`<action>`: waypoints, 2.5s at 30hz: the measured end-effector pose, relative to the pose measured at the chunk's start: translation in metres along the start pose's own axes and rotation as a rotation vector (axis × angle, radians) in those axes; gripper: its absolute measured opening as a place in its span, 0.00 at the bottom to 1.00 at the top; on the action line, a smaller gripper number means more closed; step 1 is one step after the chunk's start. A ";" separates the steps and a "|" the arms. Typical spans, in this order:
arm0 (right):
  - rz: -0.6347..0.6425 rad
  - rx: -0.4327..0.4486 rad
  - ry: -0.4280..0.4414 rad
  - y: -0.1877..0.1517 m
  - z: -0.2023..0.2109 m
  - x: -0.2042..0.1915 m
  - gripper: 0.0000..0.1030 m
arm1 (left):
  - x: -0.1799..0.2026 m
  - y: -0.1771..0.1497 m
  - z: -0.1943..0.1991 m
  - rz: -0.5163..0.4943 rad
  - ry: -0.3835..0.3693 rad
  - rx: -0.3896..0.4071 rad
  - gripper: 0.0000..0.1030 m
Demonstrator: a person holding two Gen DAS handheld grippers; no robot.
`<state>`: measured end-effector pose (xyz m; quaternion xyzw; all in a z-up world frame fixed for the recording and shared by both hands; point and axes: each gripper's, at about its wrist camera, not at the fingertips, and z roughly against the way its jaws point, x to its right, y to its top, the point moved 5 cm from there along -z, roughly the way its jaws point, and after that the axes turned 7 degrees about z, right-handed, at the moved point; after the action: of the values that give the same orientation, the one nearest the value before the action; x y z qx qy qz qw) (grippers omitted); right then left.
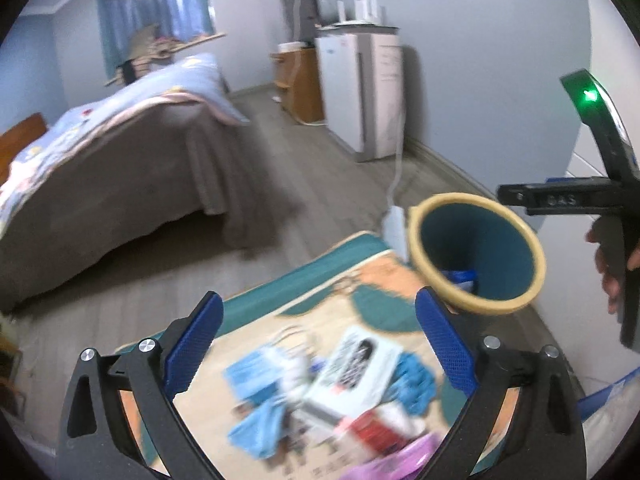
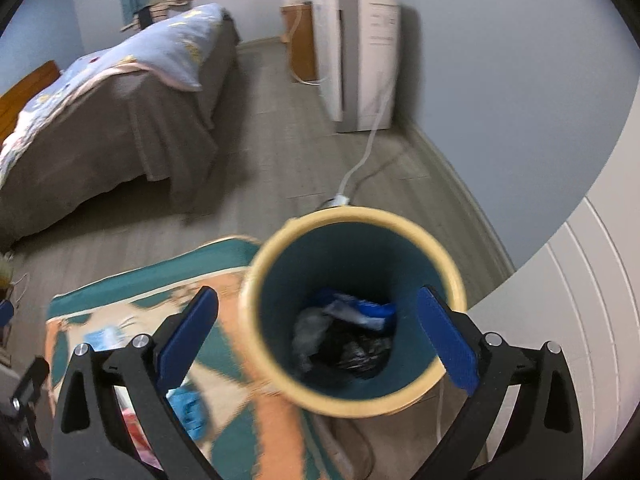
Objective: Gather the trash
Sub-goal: 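Grasp the blue face mask with the left tool while the right tool grasps the red-and-white wrapper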
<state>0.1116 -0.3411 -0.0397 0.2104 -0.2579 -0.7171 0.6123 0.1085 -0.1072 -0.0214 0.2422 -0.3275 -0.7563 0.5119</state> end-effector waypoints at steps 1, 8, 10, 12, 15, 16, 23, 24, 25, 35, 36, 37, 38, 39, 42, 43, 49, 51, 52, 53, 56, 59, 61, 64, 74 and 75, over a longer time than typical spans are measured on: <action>0.010 -0.001 0.006 -0.003 0.002 -0.008 0.94 | -0.010 -0.003 0.007 0.013 0.014 0.003 0.93; 0.121 -0.022 0.047 -0.027 0.013 -0.070 0.94 | -0.064 -0.027 0.043 0.145 0.069 0.015 0.93; 0.163 -0.029 0.042 -0.036 0.013 -0.085 0.94 | -0.073 -0.034 0.049 0.174 0.082 0.016 0.93; 0.181 -0.045 0.041 -0.045 0.013 -0.095 0.94 | -0.081 -0.040 0.054 0.192 0.093 0.015 0.93; 0.156 -0.063 0.070 -0.058 0.015 -0.104 0.94 | -0.087 -0.048 0.063 0.199 0.107 0.025 0.93; 0.146 -0.072 0.085 -0.063 0.015 -0.107 0.94 | -0.088 -0.050 0.065 0.194 0.116 0.031 0.93; 0.217 -0.113 0.082 -0.090 0.009 -0.135 0.94 | -0.093 -0.062 0.074 0.196 0.130 0.045 0.93; 0.224 -0.121 0.089 -0.094 0.007 -0.138 0.94 | -0.094 -0.065 0.073 0.202 0.131 0.039 0.93; 0.230 -0.127 0.092 -0.097 0.005 -0.139 0.94 | -0.096 -0.068 0.072 0.206 0.132 0.032 0.93; 0.315 -0.207 0.141 -0.124 -0.016 -0.168 0.92 | -0.123 -0.094 0.054 0.273 0.164 -0.050 0.93; 0.325 -0.227 0.145 -0.128 -0.020 -0.171 0.85 | -0.125 -0.095 0.052 0.273 0.169 -0.055 0.93; 0.329 -0.239 0.148 -0.130 -0.023 -0.173 0.80 | -0.126 -0.096 0.050 0.272 0.172 -0.061 0.93; 0.331 -0.254 0.151 -0.133 -0.026 -0.174 0.72 | -0.127 -0.098 0.048 0.272 0.174 -0.067 0.93; 0.330 -0.273 0.158 -0.136 -0.030 -0.175 0.65 | -0.127 -0.100 0.044 0.270 0.174 -0.077 0.93; 0.327 -0.322 0.195 -0.144 -0.039 -0.179 0.51 | -0.125 -0.104 0.035 0.258 0.175 -0.103 0.93; 0.330 -0.338 0.205 -0.146 -0.041 -0.181 0.47 | -0.123 -0.105 0.032 0.251 0.178 -0.109 0.93; 0.352 -0.333 0.183 -0.141 -0.033 -0.181 0.13 | -0.115 -0.111 0.013 0.219 0.176 -0.143 0.93; 0.343 -0.312 0.180 -0.131 -0.024 -0.178 0.13 | -0.110 -0.115 0.005 0.199 0.166 -0.163 0.93; 0.345 -0.310 0.179 -0.125 -0.020 -0.175 0.13 | -0.106 -0.118 -0.001 0.182 0.157 -0.179 0.93; 0.354 -0.306 0.179 -0.119 -0.017 -0.173 0.13 | -0.103 -0.121 -0.007 0.162 0.154 -0.195 0.93; 0.348 -0.282 0.192 -0.095 -0.010 -0.163 0.13 | -0.099 -0.127 -0.022 0.135 0.156 -0.229 0.93; 0.379 -0.231 0.156 -0.078 -0.011 -0.157 0.13 | -0.096 -0.134 -0.036 0.168 0.131 -0.252 0.93; 0.364 -0.223 0.168 -0.077 -0.016 -0.155 0.13 | -0.094 -0.140 -0.046 0.183 0.118 -0.268 0.93; 0.337 -0.234 0.197 -0.076 -0.024 -0.155 0.13 | -0.092 -0.146 -0.058 0.186 0.116 -0.286 0.92; 0.310 -0.236 0.219 -0.070 -0.029 -0.153 0.13 | -0.084 -0.161 -0.087 0.188 0.106 -0.346 0.66; 0.311 -0.236 0.221 -0.070 -0.029 -0.153 0.13 | -0.084 -0.162 -0.089 0.187 0.103 -0.355 0.62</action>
<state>0.1006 -0.1851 -0.1081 0.1723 -0.1328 -0.6118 0.7605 0.1015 -0.0084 -0.1993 0.1551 -0.1838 -0.7378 0.6308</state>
